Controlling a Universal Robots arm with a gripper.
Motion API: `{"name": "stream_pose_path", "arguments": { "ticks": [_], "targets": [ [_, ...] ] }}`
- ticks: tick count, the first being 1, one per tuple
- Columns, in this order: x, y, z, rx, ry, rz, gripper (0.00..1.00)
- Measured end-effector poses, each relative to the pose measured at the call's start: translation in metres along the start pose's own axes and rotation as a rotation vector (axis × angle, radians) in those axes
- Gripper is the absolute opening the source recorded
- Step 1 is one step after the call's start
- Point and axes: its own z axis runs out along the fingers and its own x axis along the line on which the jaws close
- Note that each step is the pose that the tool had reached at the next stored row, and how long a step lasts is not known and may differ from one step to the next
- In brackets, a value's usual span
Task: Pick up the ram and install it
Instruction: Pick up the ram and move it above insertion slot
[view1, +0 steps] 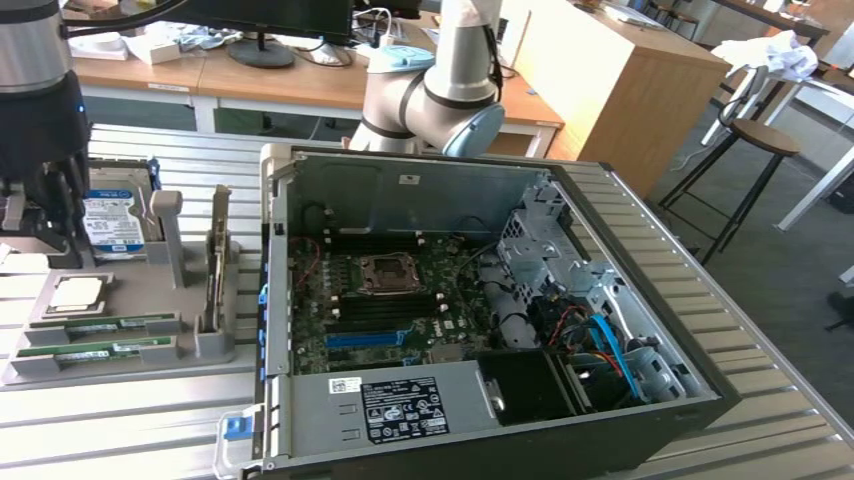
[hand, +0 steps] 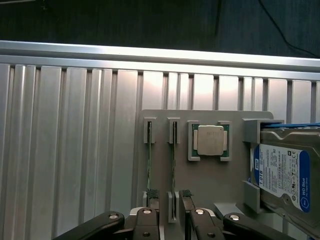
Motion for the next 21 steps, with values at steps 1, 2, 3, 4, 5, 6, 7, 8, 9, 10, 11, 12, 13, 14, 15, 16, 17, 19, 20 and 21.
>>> {"name": "stream_pose_path", "arguments": {
  "ticks": [1, 2, 3, 4, 5, 6, 7, 8, 9, 10, 11, 12, 13, 14, 15, 16, 17, 19, 20, 21],
  "targets": [
    [0.000, 0.0000, 0.0008, 0.0000, -0.0001, 0.000, 0.30],
    [0.000, -0.0001, 0.0016, 0.0001, 0.0000, 0.000, 0.30],
    [0.000, -0.0001, 0.0026, 0.0001, 0.0000, 0.000, 0.30],
    [0.000, -0.0002, 0.0034, 0.0002, -0.0001, 0.000, 0.30],
    [0.000, -0.0002, 0.0043, 0.0002, -0.0001, 0.000, 0.30],
    [0.000, -0.0002, 0.0051, 0.0002, 0.0000, 0.000, 0.30],
    [0.000, -0.0003, 0.0060, 0.0002, 0.0000, 0.000, 0.30],
    [0.000, -0.0003, 0.0069, 0.0003, 0.0000, 0.000, 0.30],
    [0.000, -0.0003, 0.0077, 0.0003, 0.0000, 0.000, 0.30],
    [0.000, -0.0004, 0.0086, 0.0004, 0.0000, 0.000, 0.30],
    [0.000, -0.0004, 0.0095, 0.0004, 0.0000, 0.000, 0.30],
    [0.000, -0.0005, 0.0105, 0.0004, 0.0000, 0.000, 0.30],
    [0.000, -0.0005, 0.0114, 0.0004, 0.0000, 0.000, 0.30],
    [0.000, -0.0005, 0.0124, 0.0005, 0.0000, 0.000, 0.30],
    [0.000, -0.0006, 0.0133, 0.0005, 0.0000, 0.000, 0.30],
    [0.000, -0.0006, 0.0143, 0.0005, 0.0000, 0.000, 0.30],
    [0.000, -0.0007, 0.0153, 0.0005, 0.0000, 0.000, 0.30],
    [0.000, -0.0008, 0.0176, 0.0006, 0.0000, 0.000, 0.30],
    [0.000, -0.0008, 0.0188, 0.0006, 0.0000, 0.000, 0.30],
    [0.000, -0.0009, 0.0199, 0.0006, 0.0000, 0.000, 0.30]
  ]
}}
